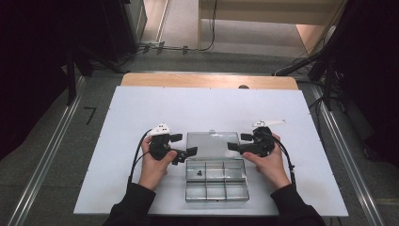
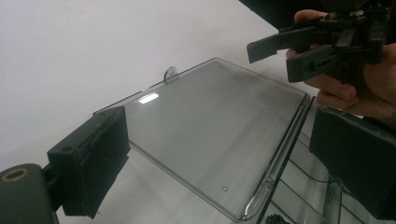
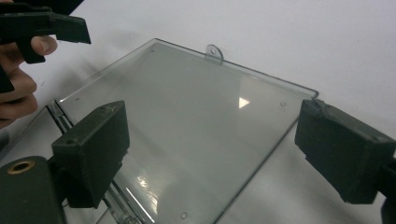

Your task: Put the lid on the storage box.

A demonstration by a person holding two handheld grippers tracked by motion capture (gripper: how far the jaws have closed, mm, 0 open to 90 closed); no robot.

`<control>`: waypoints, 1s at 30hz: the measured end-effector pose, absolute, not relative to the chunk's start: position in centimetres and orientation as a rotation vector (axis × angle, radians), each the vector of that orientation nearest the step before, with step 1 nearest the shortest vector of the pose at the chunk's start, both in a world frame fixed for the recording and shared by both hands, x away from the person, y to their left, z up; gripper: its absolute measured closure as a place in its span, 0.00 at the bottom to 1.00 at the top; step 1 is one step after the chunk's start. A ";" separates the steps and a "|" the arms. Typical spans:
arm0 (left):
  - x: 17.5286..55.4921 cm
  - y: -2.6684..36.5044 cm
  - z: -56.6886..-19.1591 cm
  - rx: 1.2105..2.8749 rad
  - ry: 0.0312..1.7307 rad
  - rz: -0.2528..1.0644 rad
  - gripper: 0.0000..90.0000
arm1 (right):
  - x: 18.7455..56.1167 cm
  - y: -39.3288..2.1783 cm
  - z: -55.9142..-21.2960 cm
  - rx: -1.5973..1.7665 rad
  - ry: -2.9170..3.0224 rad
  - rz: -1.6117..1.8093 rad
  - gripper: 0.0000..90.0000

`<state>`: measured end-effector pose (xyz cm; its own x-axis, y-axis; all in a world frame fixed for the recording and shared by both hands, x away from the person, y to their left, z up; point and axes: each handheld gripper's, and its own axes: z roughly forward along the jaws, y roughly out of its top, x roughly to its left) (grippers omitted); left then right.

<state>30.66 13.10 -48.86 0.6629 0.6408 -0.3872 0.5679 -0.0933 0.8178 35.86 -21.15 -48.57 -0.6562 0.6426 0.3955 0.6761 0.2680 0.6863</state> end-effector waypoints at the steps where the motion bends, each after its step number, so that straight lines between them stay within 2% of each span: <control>1: 30.7 13.1 -49.0 1.760 0.986 0.080 0.07 | 35.8 -21.2 -48.7 -1.295 -2.468 -1.369 0.12; 19: 30.6 12.4 -50.7 1.785 1.104 0.029 0.14 | 34.7 -21.7 -50.2 -1.382 -2.434 -1.272 0.14; 30: 30.6 12.0 -50.8 1.796 1.154 0.011 0.19 | 34.4 -21.6 -50.2 -1.353 -2.393 -1.275 0.24</control>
